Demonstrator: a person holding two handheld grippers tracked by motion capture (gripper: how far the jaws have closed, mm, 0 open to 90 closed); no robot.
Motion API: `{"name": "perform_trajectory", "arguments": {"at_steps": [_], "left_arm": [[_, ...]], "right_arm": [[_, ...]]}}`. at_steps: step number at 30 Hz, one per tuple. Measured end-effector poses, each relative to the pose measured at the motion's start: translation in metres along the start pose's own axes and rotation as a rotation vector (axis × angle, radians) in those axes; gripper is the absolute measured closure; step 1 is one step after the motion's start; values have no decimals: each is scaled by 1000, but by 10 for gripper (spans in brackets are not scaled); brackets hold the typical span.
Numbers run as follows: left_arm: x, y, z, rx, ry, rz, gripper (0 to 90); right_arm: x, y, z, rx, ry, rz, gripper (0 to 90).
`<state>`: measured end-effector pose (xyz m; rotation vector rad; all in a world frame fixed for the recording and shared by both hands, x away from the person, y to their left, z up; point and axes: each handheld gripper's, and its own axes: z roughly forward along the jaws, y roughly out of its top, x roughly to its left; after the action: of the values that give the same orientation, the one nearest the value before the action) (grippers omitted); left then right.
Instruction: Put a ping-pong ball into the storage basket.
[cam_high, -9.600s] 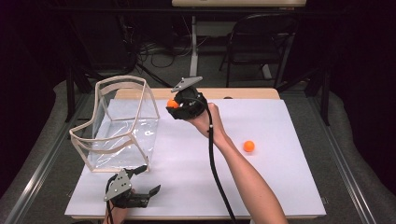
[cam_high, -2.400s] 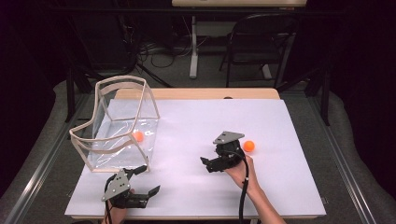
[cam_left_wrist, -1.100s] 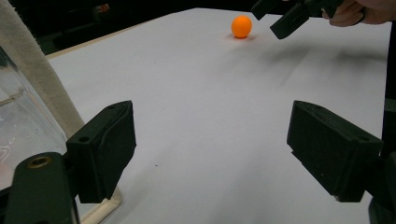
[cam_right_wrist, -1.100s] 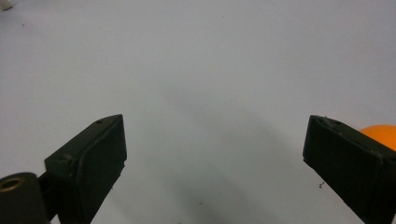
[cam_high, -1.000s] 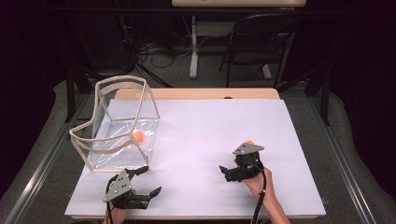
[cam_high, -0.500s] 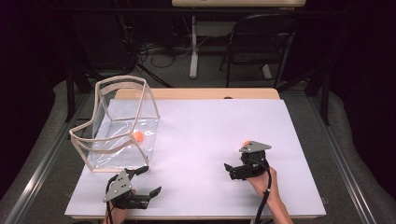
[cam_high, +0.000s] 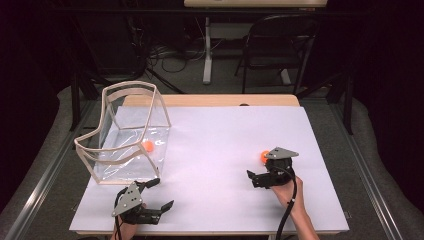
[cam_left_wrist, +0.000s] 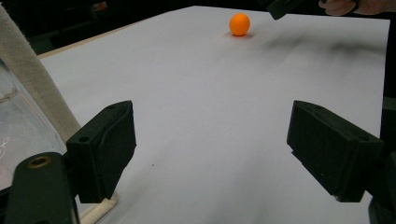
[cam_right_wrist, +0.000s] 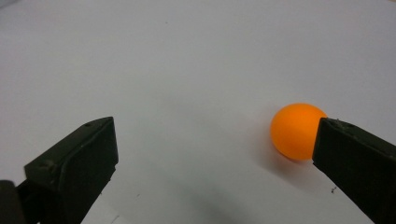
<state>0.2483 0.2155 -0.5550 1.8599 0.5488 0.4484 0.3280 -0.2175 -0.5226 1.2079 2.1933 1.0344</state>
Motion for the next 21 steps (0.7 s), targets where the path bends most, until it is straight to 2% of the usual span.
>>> {"name": "perform_trajectory", "arguments": {"at_steps": [15, 21], "left_arm": [[0, 0, 0, -7, -2, 2, 157], [0, 0, 0, -2, -5, 4, 157]], "right_arm": [[-16, 0, 6, 6, -27, 38, 0], [-22, -2, 12, 24, -40, 48, 0]]}}
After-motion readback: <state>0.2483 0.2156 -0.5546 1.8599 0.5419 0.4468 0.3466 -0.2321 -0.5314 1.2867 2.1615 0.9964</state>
